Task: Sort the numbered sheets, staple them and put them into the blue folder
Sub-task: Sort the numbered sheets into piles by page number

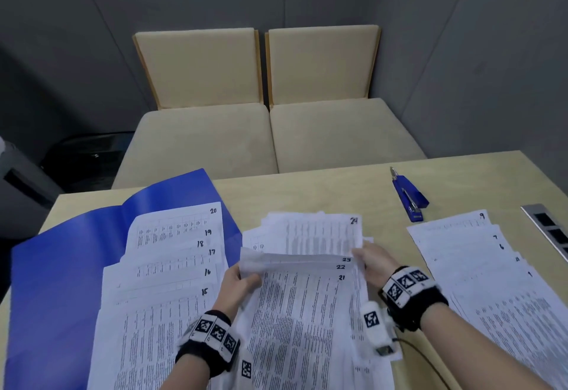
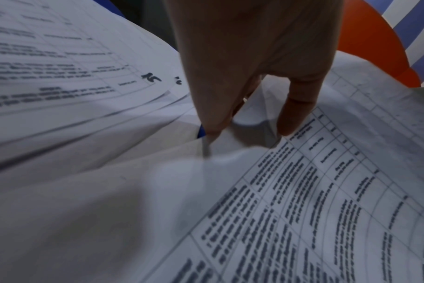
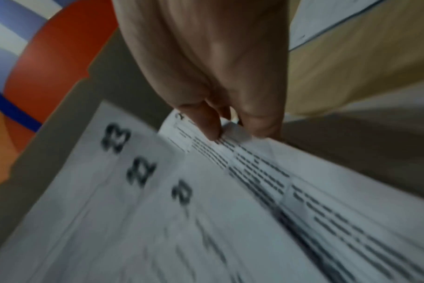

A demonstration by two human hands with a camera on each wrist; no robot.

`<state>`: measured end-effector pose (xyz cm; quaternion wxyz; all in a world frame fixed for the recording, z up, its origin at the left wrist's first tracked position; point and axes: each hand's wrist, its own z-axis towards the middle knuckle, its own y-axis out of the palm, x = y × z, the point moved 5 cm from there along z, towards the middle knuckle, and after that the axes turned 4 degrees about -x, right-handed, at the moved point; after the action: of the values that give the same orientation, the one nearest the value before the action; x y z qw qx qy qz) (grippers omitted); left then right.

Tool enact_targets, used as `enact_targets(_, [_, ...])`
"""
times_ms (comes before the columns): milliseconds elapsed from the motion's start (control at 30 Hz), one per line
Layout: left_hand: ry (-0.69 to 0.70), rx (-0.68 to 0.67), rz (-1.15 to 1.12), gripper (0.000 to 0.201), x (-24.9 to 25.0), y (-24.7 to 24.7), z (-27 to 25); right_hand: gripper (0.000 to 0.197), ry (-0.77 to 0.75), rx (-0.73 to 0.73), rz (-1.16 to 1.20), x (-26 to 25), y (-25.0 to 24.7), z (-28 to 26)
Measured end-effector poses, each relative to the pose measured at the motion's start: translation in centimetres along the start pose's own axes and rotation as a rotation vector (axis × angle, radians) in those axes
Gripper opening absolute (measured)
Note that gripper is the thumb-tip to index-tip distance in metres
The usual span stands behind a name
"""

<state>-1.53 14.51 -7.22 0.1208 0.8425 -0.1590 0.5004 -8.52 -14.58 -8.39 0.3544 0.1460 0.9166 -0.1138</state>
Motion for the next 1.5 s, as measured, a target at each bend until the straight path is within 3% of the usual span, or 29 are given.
enact_targets(100, [0.000, 0.001, 0.002, 0.033, -0.3, -0.1, 0.2, 0.024, 0.018, 0.016, -0.145, 2.2, 1.1, 1.1])
enact_targets(200, [-0.004, 0.006, 0.043, 0.025, -0.5, -0.2, 0.2, 0.019, 0.000, 0.061, -0.294, 2.7, 1.4, 1.3])
enact_targets(333, [-0.007, 0.031, 0.093, 0.022, -0.3, -0.2, 0.0, 0.038, -0.004, 0.083, -0.332, 1.2, 1.4, 0.0])
enact_targets(600, [0.032, 0.085, 0.175, 0.035, -0.6, -0.3, 0.4, 0.025, 0.062, 0.040, -0.091, 0.5, 1.6, -0.9])
enact_targets(767, [0.013, 0.112, 0.193, 0.040, -1.1, -0.6, 0.8, 0.017, -0.023, 0.101, -0.053, 0.3, 1.8, -1.6])
enact_targets(867, [0.053, 0.149, 0.202, 0.055, -0.8, -0.5, 0.6, 0.016, -0.048, 0.182, -0.010, 0.6, 1.6, -1.6])
enact_targets(967, [0.086, 0.269, 0.266, 0.081, -0.5, -0.4, 0.2, 0.022, -0.035, 0.184, -0.018, 1.2, 1.5, -1.3])
enact_targets(1033, [0.062, 0.257, 0.237, 0.082, -0.7, -0.1, 0.1, 0.030, -0.040, 0.150, -0.086, 1.5, 1.6, -1.2])
enact_targets(1133, [0.036, 0.136, 0.243, 0.055, -0.2, 0.4, 0.2, 0.050, -0.087, 0.113, -0.176, 1.5, 1.7, -1.7])
enact_targets(1233, [0.068, 0.038, 0.163, 0.057, 1.6, -0.2, 0.2, 0.068, -0.137, 0.054, -0.192, 1.1, 1.6, -2.5])
enact_targets(1333, [0.076, -0.047, 0.019, 0.055, 3.0, -1.4, 0.1, 0.052, -0.154, -0.116, -0.269, 0.2, 2.8, -4.3])
enact_targets(1400, [0.043, -0.029, -0.122, 0.054, 3.1, -2.2, 0.6, 0.038, -0.170, -0.211, -0.242, -0.2, 4.1, -5.5])
enact_targets(1500, [-0.007, 0.040, -0.211, 0.050, 2.6, -2.6, 1.2, 0.045, -0.206, -0.244, -0.245, -0.5, 5.8, -5.5])
